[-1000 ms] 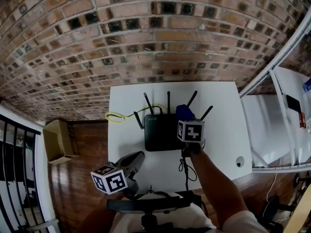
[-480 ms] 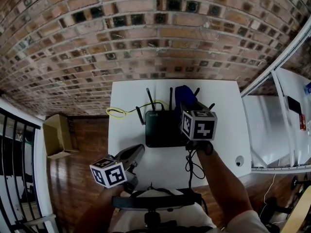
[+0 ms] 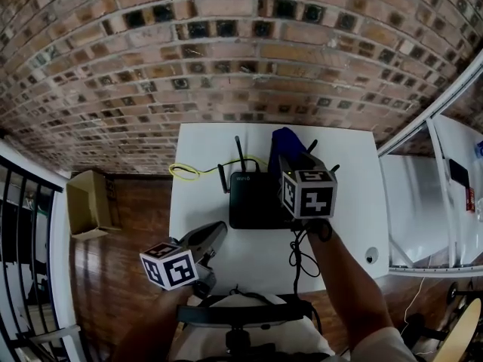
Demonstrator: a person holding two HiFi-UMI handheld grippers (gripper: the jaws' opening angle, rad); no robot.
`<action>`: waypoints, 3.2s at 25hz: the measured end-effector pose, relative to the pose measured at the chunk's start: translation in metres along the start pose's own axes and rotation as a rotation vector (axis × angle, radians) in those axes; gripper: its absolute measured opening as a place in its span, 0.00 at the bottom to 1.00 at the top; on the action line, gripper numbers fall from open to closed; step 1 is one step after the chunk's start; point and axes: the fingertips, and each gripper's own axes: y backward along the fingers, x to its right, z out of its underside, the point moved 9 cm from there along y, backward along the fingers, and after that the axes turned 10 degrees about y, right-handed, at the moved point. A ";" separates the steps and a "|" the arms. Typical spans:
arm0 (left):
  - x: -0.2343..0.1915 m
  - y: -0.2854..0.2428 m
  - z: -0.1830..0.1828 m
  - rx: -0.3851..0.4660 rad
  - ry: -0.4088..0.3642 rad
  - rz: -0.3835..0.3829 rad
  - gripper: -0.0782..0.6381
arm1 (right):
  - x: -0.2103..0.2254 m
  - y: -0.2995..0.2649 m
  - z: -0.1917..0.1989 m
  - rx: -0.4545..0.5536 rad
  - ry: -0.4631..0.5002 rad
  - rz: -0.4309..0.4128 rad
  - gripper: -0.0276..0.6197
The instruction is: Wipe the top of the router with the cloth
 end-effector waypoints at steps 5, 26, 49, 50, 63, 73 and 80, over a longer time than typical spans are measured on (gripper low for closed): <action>-0.002 0.001 0.001 -0.002 0.005 -0.012 0.14 | -0.005 -0.017 0.022 -0.062 0.034 -0.022 0.25; -0.011 0.025 0.013 0.018 0.051 -0.065 0.14 | -0.008 -0.072 0.107 -0.391 0.070 -0.102 0.25; -0.009 0.023 0.015 0.001 0.049 -0.048 0.14 | -0.055 -0.013 0.029 -0.135 0.155 -0.188 0.25; -0.009 0.025 0.016 0.001 0.049 -0.049 0.14 | -0.056 -0.014 0.024 -0.123 0.152 -0.179 0.25; -0.019 0.045 0.017 0.024 0.063 -0.059 0.14 | -0.077 -0.022 -0.037 0.028 0.143 -0.125 0.25; -0.025 0.050 0.017 0.042 0.077 -0.066 0.14 | -0.073 -0.048 -0.002 -0.101 0.239 -0.175 0.25; -0.025 0.051 0.018 0.055 0.073 -0.085 0.14 | -0.077 -0.066 0.022 -0.175 0.263 -0.212 0.25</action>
